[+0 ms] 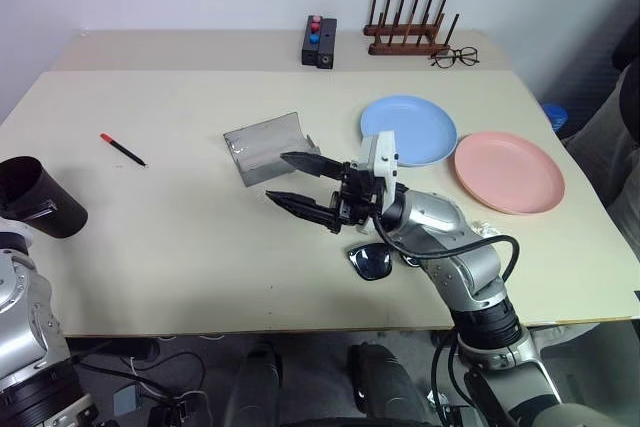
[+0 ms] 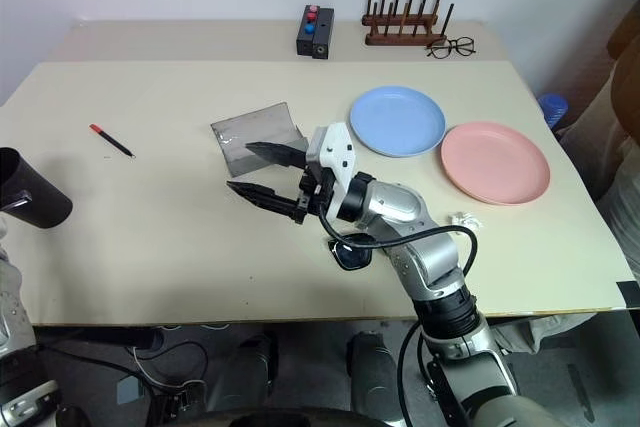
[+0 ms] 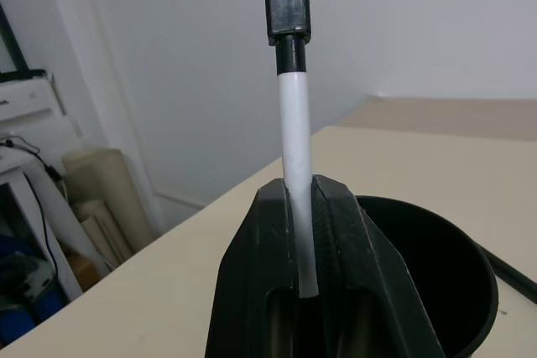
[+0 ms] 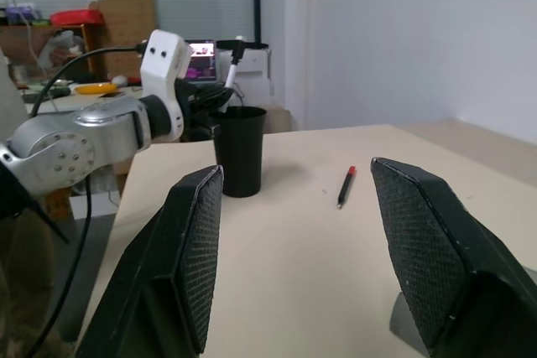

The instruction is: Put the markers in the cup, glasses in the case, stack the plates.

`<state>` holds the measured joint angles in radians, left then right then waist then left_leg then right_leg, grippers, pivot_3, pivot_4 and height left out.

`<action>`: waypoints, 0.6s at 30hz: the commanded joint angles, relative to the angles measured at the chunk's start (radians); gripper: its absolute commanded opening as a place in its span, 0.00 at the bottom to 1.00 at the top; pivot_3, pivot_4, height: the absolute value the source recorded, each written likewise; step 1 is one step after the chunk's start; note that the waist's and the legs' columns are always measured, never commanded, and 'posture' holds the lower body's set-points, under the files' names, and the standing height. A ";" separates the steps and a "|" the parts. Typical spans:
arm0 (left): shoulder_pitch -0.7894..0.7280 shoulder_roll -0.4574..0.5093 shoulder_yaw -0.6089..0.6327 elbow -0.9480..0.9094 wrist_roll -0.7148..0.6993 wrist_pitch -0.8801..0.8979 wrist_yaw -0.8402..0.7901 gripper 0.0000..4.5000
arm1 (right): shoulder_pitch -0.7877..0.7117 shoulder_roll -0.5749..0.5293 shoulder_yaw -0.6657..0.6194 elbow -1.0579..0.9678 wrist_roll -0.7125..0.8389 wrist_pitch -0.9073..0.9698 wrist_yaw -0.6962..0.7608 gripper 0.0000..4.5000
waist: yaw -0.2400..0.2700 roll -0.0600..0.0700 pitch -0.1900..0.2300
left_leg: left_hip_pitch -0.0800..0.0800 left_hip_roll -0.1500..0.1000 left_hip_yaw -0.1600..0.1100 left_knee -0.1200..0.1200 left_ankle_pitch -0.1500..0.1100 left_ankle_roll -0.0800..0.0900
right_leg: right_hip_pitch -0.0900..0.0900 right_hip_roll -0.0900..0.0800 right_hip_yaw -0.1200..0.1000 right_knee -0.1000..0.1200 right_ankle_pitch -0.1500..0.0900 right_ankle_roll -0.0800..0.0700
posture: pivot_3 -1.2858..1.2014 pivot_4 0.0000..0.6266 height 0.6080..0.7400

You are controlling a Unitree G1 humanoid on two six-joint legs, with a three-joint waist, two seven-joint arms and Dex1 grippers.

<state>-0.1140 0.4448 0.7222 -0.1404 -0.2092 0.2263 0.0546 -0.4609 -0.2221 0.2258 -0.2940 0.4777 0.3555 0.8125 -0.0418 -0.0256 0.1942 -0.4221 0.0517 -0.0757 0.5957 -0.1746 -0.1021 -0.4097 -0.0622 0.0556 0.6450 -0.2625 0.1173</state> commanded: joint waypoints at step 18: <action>-0.186 0.067 -0.072 -0.109 -0.067 0.117 0.013 0.53 | -0.008 0.003 -0.002 -0.022 0.002 -0.019 0.014 0.63 | 0.011 -0.001 0.000 | -0.001 0.000 0.000 0.000 0.000 0.000 | 0.000 0.000 0.000 -0.001 0.000 0.000 | 0.52 0.24 0.99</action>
<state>-0.2467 0.4681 0.6837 -0.1642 -0.2553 0.3061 0.0708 -0.4576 -0.2224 0.2279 -0.2933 0.4746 0.3552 0.8219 -0.0311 -0.0263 0.1942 -0.4235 0.0517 -0.0759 0.5958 -0.1745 -0.1024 -0.4098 -0.0623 0.0551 0.6435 -0.2627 0.1170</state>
